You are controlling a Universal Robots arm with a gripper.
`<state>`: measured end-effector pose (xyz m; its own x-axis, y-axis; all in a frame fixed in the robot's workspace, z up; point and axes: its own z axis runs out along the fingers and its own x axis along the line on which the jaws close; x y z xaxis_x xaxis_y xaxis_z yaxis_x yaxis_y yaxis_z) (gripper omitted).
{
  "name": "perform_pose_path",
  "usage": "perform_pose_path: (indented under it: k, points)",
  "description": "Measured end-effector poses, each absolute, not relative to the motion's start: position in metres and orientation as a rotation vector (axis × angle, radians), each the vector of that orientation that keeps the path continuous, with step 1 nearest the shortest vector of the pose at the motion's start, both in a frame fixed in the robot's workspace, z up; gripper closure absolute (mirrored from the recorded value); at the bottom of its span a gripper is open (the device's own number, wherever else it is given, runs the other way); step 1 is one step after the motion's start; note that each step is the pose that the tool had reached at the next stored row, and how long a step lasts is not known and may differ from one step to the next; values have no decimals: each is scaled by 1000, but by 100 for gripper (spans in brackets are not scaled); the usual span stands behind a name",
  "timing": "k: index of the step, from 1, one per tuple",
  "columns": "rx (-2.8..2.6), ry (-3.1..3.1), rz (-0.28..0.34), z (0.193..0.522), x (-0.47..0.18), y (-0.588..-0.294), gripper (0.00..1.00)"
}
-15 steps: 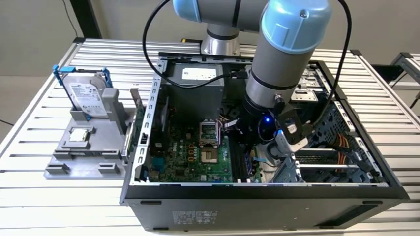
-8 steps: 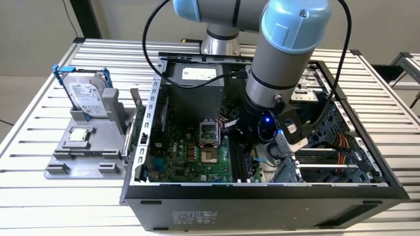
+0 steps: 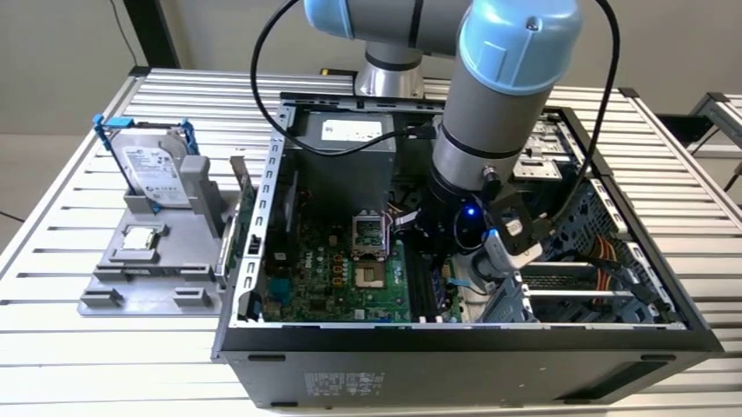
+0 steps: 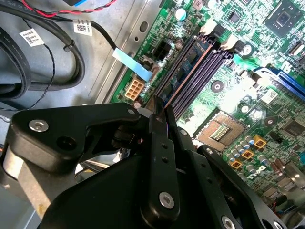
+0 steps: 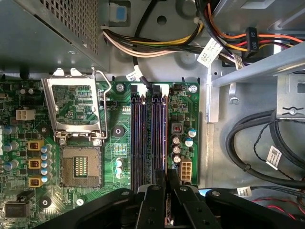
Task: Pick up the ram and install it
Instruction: 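Insert the ram into the slot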
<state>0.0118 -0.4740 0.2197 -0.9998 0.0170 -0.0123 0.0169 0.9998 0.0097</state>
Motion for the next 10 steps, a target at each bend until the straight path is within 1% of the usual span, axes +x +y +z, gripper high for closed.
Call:
perform_pose_path:
  k: [10]
  points:
    - [42,3126,16,216,12,-474,100]
